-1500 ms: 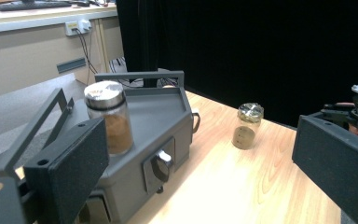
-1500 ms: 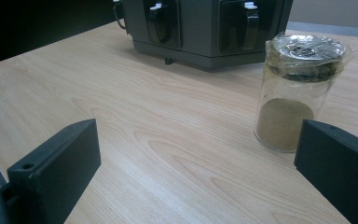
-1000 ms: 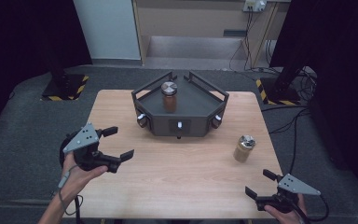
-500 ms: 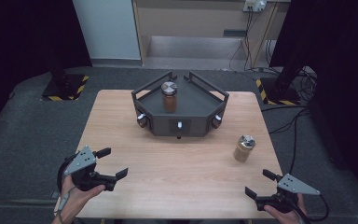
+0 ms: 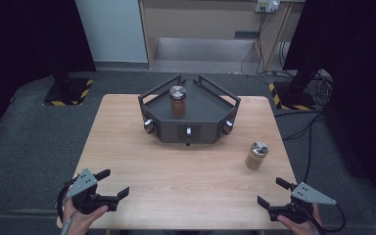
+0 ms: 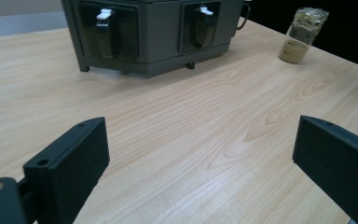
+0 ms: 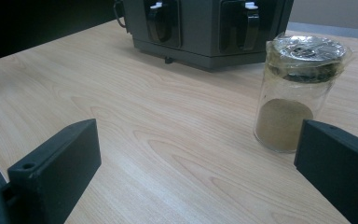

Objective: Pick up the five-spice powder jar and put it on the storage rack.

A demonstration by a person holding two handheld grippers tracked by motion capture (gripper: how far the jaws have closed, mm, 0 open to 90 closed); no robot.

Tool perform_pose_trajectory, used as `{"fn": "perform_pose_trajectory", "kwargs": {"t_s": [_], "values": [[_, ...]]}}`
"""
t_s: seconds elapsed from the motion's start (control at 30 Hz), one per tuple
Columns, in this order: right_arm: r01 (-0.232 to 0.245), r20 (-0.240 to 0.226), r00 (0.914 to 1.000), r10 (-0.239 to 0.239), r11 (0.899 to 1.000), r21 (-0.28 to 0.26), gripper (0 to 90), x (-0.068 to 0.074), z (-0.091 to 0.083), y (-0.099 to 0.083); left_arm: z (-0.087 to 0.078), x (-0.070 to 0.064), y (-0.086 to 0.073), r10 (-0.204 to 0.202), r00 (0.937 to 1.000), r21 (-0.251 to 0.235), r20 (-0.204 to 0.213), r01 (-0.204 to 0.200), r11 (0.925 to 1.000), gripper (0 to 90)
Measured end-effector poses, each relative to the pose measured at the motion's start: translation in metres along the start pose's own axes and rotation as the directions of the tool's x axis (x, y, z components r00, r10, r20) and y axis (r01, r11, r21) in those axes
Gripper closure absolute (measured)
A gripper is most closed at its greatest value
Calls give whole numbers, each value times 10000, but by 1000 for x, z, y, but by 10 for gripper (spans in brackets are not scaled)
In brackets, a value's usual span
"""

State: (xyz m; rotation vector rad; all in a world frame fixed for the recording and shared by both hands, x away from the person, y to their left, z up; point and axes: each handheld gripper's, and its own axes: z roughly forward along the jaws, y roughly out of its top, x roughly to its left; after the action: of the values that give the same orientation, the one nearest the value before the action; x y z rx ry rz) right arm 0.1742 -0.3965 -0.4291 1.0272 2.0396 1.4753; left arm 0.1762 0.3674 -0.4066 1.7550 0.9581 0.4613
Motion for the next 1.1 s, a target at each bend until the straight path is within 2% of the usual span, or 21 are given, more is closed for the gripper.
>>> {"fn": "perform_pose_trajectory", "kwargs": {"t_s": [0.07, 0.13, 0.17, 0.4, 0.57, 0.63, 0.9, 1.03, 1.1], "values": [[-12, -26, 10000, 12, 10000, 0, 10, 0, 0, 0, -2, 0, -1, -7, 9999, 83, -123, 8, 10000, 27], [2, -40, 10000, -2, 10000, -2, 10, 0, 1, 0, -4, 1, -5, -275, 9996, -161, -20, 275, 9995, 28], [33, -47, 10000, -33, 10000, 7, 10, -1, 0, 0, -5, 0, -6, -278, 9996, -184, -13, 278, 9994, 30], [8, -16, 10000, -8, 10000, 1, 10, 0, 1, 0, -6, 3, -4, 88, 10000, -11, 4, -88, 10000, 21], [0, -9, 10000, 0, 10000, -19, 10, 0, 0, 0, -4, 4, -4, 169, 9997, -48, 190, -168, 9998, 19], [31, -32, 10000, -31, 10000, -16, 10, 0, 0, 0, -5, 3, -3, 291, 9995, -64, 140, -290, 9996, 17], [16, -33, 10000, -16, 10000, -27, 10, 0, 0, 0, -7, 10, -5, 372, 9990, -280, 260, -365, 9989, 14], [-1, -2, 10000, 1, 10000, 0, 10, 0, 0, 0, -8, 14, -6, 129, 9990, -297, 437, -116, 9995, 14], [-19, 1, 10000, 19, 10000, -14, 10, 0, 0, 0, -8, 14, -6, 176, 9988, -315, 466, -162, 9994, 14]]}}
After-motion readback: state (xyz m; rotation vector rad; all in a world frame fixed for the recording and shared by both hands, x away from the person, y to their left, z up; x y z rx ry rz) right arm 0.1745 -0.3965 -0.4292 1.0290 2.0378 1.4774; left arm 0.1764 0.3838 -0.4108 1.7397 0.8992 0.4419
